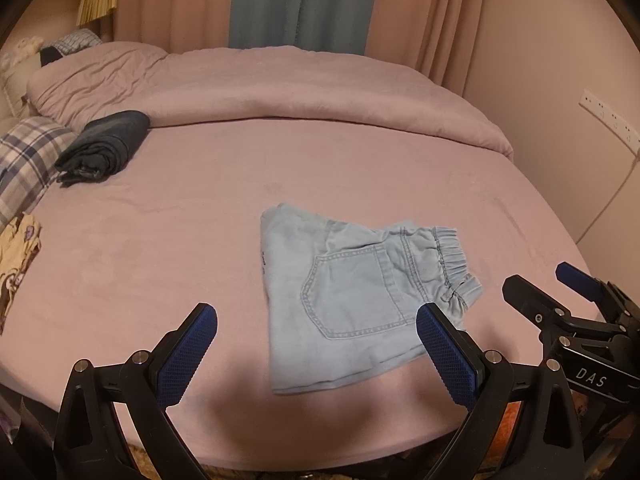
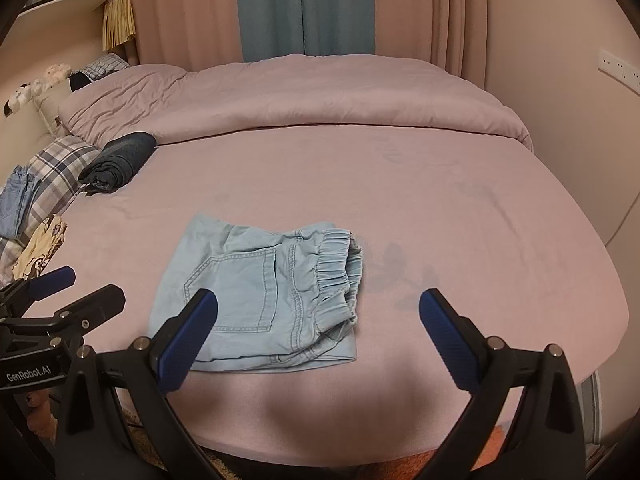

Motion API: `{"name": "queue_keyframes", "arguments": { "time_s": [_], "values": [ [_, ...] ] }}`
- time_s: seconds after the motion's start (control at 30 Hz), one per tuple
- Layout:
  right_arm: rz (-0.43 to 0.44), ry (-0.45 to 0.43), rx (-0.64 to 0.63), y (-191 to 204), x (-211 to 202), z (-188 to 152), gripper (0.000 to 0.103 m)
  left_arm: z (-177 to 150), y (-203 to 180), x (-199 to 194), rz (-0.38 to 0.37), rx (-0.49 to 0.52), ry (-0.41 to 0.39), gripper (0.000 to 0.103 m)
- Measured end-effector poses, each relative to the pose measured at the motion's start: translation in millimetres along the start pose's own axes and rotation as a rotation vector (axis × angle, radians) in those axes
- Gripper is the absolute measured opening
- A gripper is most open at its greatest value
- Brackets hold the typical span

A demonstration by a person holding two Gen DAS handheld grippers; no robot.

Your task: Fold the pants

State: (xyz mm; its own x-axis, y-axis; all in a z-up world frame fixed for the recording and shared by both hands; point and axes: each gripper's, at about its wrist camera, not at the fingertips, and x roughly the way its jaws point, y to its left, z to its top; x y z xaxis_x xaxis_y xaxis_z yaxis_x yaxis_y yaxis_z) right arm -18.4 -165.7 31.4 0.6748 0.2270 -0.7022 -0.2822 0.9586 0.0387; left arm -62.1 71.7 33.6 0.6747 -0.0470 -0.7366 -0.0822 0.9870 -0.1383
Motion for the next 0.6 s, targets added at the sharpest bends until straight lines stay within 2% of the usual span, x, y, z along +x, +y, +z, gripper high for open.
{"name": "queue_keyframes", "arguments": {
  "time_s": [0.6],
  "values": [
    [-0.004, 0.005, 0.002, -0.3, 1.1, -0.7, 0.102, -0.4, 0.3, -2.9, -0.024, -0.006, -0.012, 0.099]
  ]
}}
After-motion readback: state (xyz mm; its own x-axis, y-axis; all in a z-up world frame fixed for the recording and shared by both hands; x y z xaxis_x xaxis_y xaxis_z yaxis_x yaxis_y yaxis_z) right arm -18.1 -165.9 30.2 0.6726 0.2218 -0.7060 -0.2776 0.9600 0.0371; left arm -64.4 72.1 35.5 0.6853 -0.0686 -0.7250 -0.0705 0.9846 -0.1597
